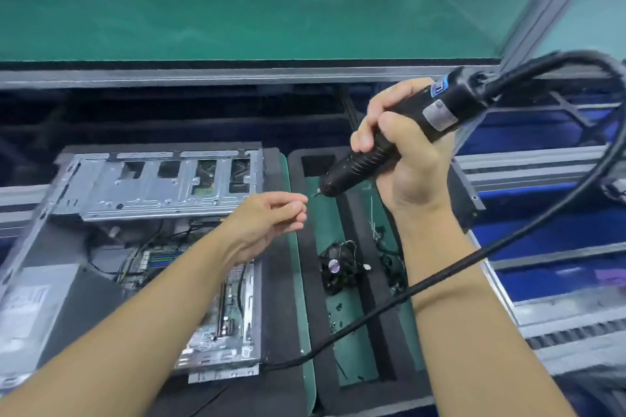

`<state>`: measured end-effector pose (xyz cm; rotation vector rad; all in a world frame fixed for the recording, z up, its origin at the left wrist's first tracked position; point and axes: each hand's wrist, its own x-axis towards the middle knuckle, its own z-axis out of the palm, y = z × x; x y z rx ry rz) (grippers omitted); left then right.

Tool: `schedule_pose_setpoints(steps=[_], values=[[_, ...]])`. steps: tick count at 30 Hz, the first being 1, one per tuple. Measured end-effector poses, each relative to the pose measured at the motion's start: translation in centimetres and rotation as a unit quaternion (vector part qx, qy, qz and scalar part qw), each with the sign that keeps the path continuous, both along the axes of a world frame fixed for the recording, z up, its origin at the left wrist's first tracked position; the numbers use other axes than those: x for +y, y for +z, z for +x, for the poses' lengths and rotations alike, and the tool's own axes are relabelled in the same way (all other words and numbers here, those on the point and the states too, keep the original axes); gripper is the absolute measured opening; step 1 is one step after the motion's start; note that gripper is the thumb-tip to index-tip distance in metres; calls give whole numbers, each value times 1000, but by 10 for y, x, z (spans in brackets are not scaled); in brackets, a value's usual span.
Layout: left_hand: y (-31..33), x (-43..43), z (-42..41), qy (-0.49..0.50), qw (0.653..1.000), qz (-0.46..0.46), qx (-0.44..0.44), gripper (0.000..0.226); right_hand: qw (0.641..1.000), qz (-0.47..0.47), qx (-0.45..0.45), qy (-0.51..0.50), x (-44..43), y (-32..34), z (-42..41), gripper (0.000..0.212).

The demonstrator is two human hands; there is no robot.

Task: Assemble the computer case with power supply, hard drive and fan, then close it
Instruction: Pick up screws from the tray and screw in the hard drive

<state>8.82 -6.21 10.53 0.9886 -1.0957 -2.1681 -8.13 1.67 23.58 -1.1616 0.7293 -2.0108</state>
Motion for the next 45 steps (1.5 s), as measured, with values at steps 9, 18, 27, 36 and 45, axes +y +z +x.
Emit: schedule_pose_setpoints(steps=[9, 18, 27, 36, 45], values=[[-15, -10, 65, 113, 991, 17, 66, 19, 998, 15, -26, 52, -42, 3, 69, 21], [-31, -23, 95, 97, 990, 9, 106, 23, 995, 12, -42, 89, -57, -2, 93, 16], [-24, -18, 93, 79, 987, 9, 143, 18, 995, 20, -33, 88, -57, -1, 98, 21], [-17, -17, 93, 106, 986, -52, 116, 17, 997, 10, 29, 74, -57, -1, 104, 13], [-15, -19, 93, 108, 982, -144, 53, 25, 996, 13, 23, 84, -63, -7, 101, 18]])
